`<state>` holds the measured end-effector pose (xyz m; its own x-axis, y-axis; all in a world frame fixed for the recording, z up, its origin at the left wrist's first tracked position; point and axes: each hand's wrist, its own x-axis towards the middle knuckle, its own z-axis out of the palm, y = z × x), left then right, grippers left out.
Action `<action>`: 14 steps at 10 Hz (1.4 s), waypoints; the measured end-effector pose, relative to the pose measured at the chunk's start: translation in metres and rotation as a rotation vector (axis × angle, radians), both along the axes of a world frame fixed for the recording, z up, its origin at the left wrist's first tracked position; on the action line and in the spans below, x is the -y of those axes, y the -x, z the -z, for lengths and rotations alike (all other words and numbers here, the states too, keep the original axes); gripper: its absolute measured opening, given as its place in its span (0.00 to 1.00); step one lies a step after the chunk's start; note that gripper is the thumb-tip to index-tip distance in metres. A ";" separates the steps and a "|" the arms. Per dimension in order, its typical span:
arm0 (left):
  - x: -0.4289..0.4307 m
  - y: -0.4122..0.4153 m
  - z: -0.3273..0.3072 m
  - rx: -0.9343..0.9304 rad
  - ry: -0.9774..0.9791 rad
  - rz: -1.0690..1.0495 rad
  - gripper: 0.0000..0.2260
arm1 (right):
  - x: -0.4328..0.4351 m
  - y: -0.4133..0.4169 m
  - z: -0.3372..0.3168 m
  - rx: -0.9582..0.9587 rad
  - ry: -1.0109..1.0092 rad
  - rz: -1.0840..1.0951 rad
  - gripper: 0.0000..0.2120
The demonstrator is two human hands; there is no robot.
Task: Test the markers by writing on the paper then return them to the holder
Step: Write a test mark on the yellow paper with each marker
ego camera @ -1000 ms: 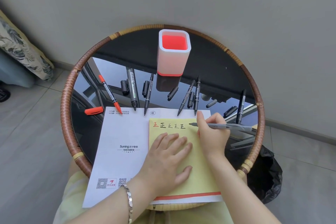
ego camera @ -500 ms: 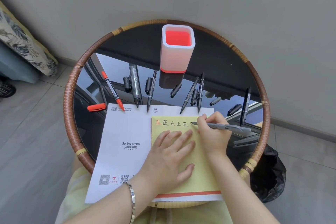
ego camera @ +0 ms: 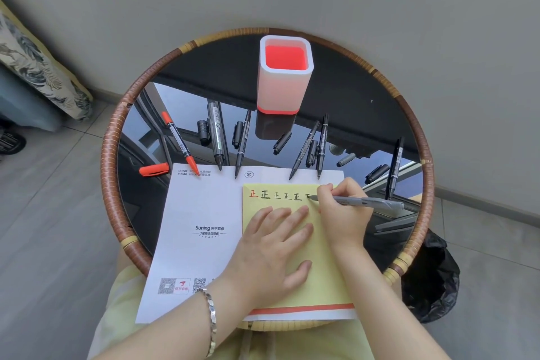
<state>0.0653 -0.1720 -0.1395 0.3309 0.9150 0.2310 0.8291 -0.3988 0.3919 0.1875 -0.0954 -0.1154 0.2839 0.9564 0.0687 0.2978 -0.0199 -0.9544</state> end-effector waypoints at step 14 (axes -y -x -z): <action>-0.002 -0.004 -0.002 -0.075 -0.054 -0.004 0.19 | -0.001 -0.018 -0.012 -0.109 0.058 0.086 0.12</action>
<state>0.0689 -0.1699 -0.1379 0.3454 0.9032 0.2547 0.8568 -0.4142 0.3072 0.2052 -0.0940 -0.1038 0.3673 0.9298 -0.0220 0.1877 -0.0973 -0.9774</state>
